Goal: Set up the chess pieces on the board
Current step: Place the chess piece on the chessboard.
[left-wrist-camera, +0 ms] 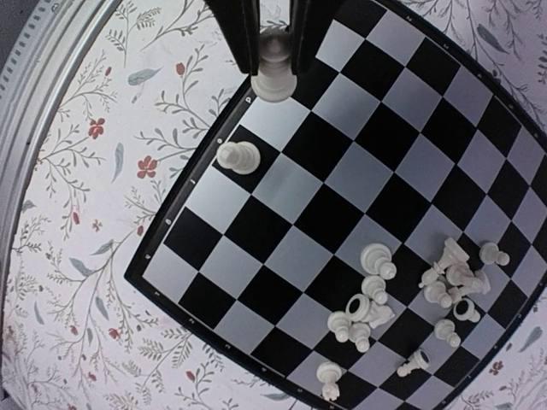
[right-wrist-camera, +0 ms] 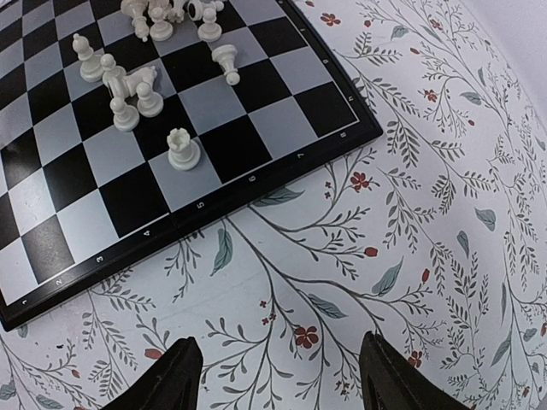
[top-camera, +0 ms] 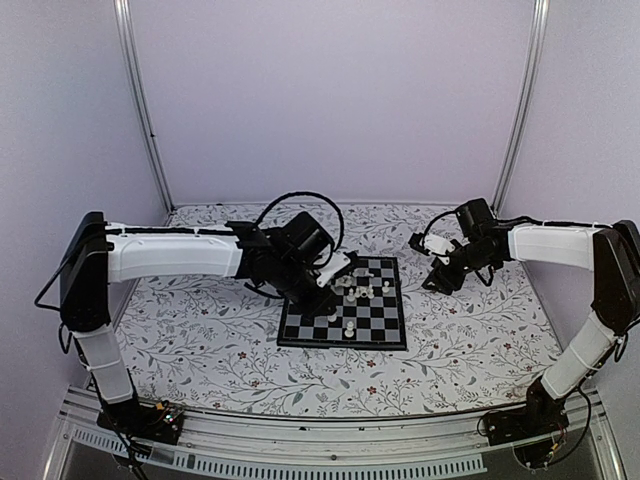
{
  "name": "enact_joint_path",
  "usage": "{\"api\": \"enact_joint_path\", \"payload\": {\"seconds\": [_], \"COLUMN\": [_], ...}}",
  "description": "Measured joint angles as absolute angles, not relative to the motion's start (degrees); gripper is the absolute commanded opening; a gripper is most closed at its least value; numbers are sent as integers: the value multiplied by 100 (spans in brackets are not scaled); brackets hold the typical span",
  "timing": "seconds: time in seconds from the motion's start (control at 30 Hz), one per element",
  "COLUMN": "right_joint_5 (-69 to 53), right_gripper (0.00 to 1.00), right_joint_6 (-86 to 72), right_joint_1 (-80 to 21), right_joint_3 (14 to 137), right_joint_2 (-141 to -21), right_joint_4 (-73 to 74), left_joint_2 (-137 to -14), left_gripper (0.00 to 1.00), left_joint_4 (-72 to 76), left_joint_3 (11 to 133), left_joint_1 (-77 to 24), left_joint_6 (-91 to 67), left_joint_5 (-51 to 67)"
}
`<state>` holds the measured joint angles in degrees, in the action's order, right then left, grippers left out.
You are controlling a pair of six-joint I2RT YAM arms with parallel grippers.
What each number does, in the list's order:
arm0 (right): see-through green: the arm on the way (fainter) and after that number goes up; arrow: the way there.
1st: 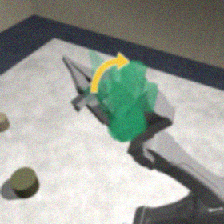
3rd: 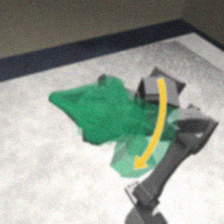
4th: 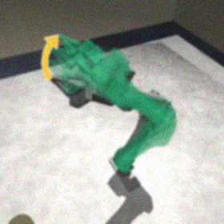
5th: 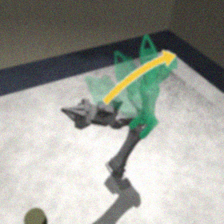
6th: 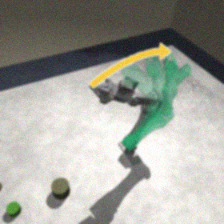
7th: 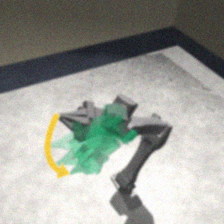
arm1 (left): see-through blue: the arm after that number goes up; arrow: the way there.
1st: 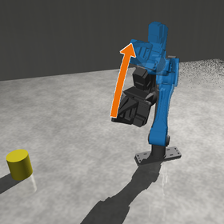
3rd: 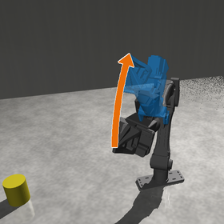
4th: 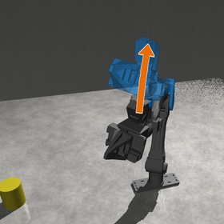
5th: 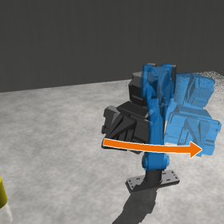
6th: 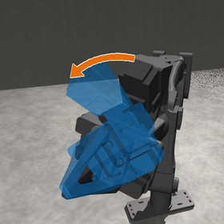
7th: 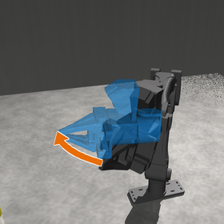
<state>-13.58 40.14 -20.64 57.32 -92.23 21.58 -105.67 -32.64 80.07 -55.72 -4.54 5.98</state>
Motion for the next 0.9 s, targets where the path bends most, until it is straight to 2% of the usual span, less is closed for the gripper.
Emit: {"api": "enact_joint_path", "payload": {"seconds": [0.9], "right_joint_5": [-1315], "right_gripper": [66], "right_joint_6": [4058], "right_joint_1": [-2064], "right_joint_3": [5730], "right_joint_2": [-9308], "right_joint_4": [2158], "left_joint_2": [-11371], "left_gripper": [6], "left_joint_4": [-3240], "left_joint_3": [8171], "left_joint_1": [-5671], "left_joint_6": [-237], "left_joint_5": [556]}}
